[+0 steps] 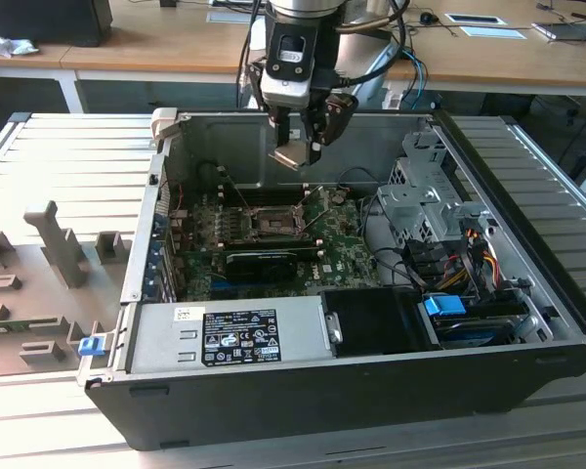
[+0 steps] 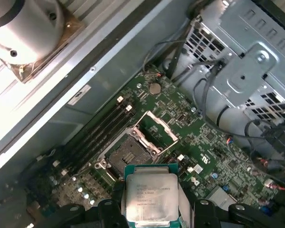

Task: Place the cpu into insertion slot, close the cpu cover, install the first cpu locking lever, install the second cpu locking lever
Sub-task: 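Place the cpu into insertion slot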

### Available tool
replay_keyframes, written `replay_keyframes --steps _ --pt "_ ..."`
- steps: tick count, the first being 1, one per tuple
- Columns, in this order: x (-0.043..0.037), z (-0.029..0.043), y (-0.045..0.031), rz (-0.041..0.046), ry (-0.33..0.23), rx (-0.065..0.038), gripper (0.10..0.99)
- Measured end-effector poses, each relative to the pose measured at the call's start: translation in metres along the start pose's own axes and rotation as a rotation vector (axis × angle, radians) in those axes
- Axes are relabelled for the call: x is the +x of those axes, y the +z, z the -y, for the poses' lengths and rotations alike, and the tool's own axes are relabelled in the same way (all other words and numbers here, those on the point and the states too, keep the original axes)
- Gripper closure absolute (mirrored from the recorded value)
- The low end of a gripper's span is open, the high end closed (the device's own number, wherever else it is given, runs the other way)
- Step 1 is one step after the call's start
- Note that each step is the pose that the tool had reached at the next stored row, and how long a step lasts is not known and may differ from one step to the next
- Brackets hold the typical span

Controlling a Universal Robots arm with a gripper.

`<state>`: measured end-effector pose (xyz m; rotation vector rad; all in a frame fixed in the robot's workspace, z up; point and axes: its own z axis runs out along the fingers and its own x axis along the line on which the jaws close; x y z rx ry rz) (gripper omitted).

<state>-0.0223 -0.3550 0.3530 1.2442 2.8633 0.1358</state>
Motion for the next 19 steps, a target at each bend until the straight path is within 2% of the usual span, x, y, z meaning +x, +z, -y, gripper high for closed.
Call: replay_keyframes --steps 3,9,19 --pt "0.0020 0.0022 0.0019 0.0043 0.050 -0.001 0.553" --pt "0.0072 0.0078 0.0040 0.0067 0.077 -0.002 0.553" --pt "0.0071 0.0082 0.0085 0.0036 0.092 0.003 0.553"
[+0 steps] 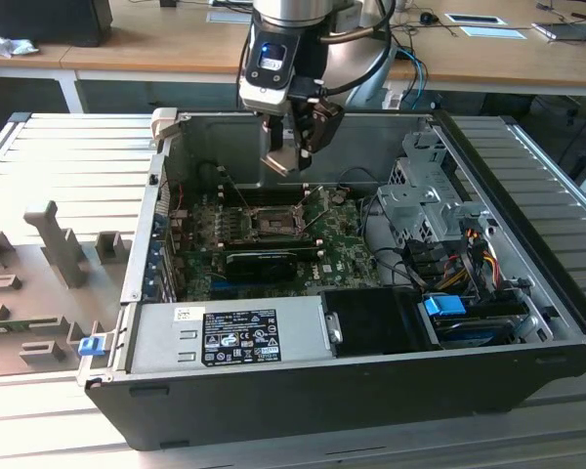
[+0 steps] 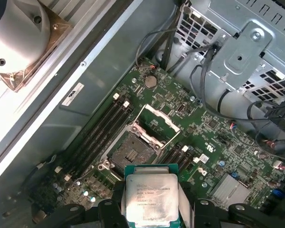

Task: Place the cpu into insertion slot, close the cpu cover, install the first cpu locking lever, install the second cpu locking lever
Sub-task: 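Place the cpu into insertion slot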

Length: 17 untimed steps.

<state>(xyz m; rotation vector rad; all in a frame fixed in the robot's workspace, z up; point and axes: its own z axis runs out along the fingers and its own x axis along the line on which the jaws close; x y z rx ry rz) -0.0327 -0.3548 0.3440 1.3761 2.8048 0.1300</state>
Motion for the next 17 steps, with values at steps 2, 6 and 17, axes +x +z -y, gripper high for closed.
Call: replay_keyframes --steps 2,6,17 --pt "0.0000 0.0001 0.0010 -0.0011 0.002 0.002 0.553" --pt "-0.0001 0.0002 0.0027 -0.0033 0.005 0.005 0.553" --pt "-0.0001 0.0005 0.0057 -0.0083 0.014 0.012 0.553"
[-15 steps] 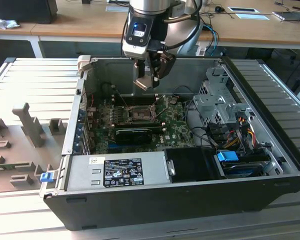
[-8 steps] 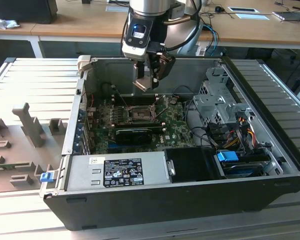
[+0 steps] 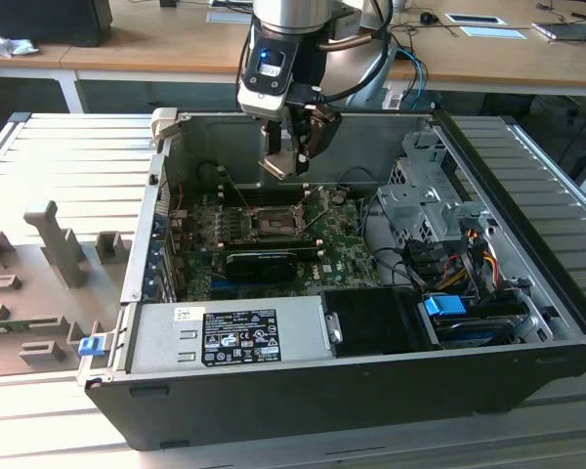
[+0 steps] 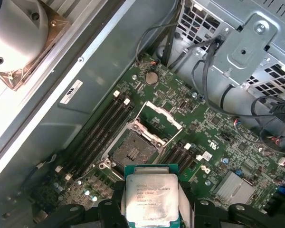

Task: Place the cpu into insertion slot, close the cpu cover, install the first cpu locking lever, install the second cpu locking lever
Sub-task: 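Place the cpu into insertion slot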

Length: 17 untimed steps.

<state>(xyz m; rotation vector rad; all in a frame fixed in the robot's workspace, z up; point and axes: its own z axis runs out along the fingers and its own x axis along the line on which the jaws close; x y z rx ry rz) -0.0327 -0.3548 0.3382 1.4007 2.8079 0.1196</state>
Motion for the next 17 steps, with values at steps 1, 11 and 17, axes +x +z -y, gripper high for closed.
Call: replay_keyframes --steps 1,11,17 --pt "0.0000 0.0000 0.0003 -0.0002 0.001 0.000 0.553" --pt "-0.0002 0.0003 0.0047 -0.0051 0.013 0.008 0.553" --pt "-0.0002 0.0004 0.0064 -0.0061 0.020 0.009 0.553"
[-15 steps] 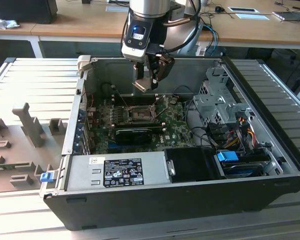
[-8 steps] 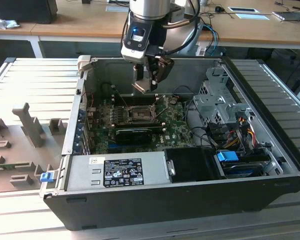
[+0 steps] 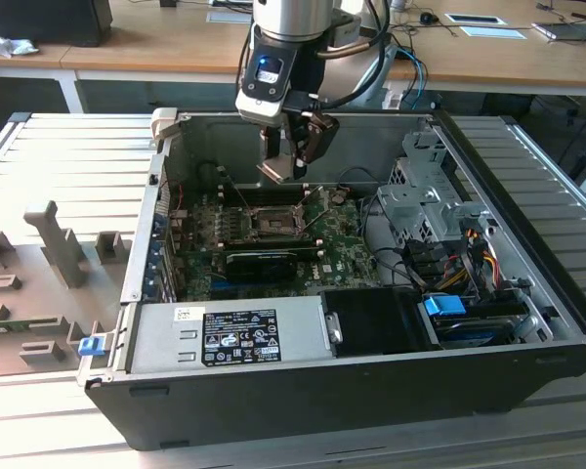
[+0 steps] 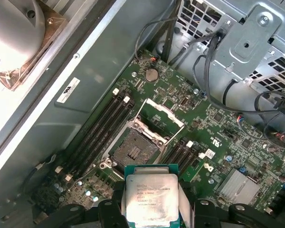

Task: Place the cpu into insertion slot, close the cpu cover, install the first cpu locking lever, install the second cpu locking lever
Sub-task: 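Place the cpu into insertion slot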

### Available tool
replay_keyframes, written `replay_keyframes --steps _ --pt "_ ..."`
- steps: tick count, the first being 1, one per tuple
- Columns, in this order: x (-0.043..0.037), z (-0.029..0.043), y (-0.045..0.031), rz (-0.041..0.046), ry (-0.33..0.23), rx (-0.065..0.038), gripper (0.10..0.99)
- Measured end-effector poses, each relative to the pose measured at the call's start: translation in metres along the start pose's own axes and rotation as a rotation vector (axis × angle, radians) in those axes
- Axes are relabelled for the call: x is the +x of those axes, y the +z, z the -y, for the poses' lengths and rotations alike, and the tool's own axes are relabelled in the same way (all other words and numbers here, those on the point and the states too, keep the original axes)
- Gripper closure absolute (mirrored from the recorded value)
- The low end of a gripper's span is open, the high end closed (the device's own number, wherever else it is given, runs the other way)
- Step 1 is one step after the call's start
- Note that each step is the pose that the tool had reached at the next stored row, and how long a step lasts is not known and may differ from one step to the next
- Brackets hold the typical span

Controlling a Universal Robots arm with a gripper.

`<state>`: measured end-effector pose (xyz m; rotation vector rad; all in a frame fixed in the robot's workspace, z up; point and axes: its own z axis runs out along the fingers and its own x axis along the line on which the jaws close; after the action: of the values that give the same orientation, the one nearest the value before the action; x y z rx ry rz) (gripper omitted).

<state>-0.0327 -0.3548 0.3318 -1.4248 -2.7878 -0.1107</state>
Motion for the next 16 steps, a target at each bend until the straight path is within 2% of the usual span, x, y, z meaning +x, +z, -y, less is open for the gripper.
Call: replay_keyframes --steps 8,11,14,16 --pt "-0.0001 0.0001 0.0020 -0.0005 0.010 0.001 0.553" --pt "-0.0002 0.0002 0.0032 0.0015 0.046 0.000 0.553" --pt "0.0000 0.0002 0.0054 0.0050 0.104 -0.003 0.553" --pt "0.0008 0.0002 0.0062 0.0052 0.111 -0.003 0.553"
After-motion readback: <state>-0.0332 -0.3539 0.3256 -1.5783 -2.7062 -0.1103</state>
